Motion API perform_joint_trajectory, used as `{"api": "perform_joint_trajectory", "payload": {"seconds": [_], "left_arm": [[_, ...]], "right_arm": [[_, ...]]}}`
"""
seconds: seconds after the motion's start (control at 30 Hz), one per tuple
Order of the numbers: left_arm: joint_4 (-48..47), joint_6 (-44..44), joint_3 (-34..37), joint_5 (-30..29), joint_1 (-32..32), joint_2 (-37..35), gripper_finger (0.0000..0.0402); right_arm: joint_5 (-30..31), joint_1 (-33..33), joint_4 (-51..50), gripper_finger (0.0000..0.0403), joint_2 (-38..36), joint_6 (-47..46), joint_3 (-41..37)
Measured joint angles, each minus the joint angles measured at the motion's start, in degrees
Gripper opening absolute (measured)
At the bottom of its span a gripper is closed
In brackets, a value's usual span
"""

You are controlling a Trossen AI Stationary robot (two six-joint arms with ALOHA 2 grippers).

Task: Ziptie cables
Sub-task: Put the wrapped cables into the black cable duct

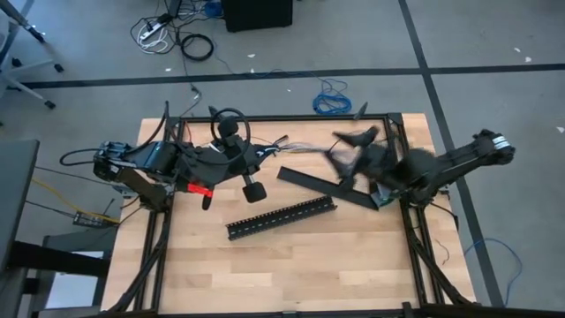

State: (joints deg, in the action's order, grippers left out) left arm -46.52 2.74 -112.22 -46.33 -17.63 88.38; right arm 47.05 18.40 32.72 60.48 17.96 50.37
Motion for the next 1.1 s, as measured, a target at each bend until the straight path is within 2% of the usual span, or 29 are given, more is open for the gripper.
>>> {"api": "perform_joint_trajectory", "payload": {"seconds": [0.3,0.53,0.67,0.8,0.83,1.0,1.1], "left_arm": [[0.0,-1.1,0.0,0.0,0.0,0.0,0.0000],[-0.2,-1.9,0.0,0.1,-0.1,2.0,0.0000],[-0.4,-1.9,0.0,0.3,-0.1,3.9,0.0000],[-2.3,-4.5,0.0,0.1,-1.3,4.6,0.0000],[-2.9,-5.2,0.0,-0.4,-1.8,4.6,0.0000],[-4.7,-6.4,0.0,-2.0,-2.7,4.7,0.0000],[-4.3,-6.0,-0.7,-1.9,-2.6,4.6,0.0000]], "right_arm": [[-0.2,-0.1,-1.7,0.0250,-14.1,2.7,0.1],[-0.3,0.6,-8.5,0.0208,-14.8,-1.6,0.1],[-0.2,0.5,-9.5,0.0141,-10.9,-2.9,0.1],[-0.3,0.9,-9.3,0.0029,-6.8,-2.9,0.1],[-0.4,1.1,-10.3,0.0015,-6.0,-2.9,0.1],[-1.2,1.4,-15.0,0.0042,-3.0,-5.6,0.0],[-4.6,1.3,-19.8,0.0064,-2.3,-9.0,0.0]]}}
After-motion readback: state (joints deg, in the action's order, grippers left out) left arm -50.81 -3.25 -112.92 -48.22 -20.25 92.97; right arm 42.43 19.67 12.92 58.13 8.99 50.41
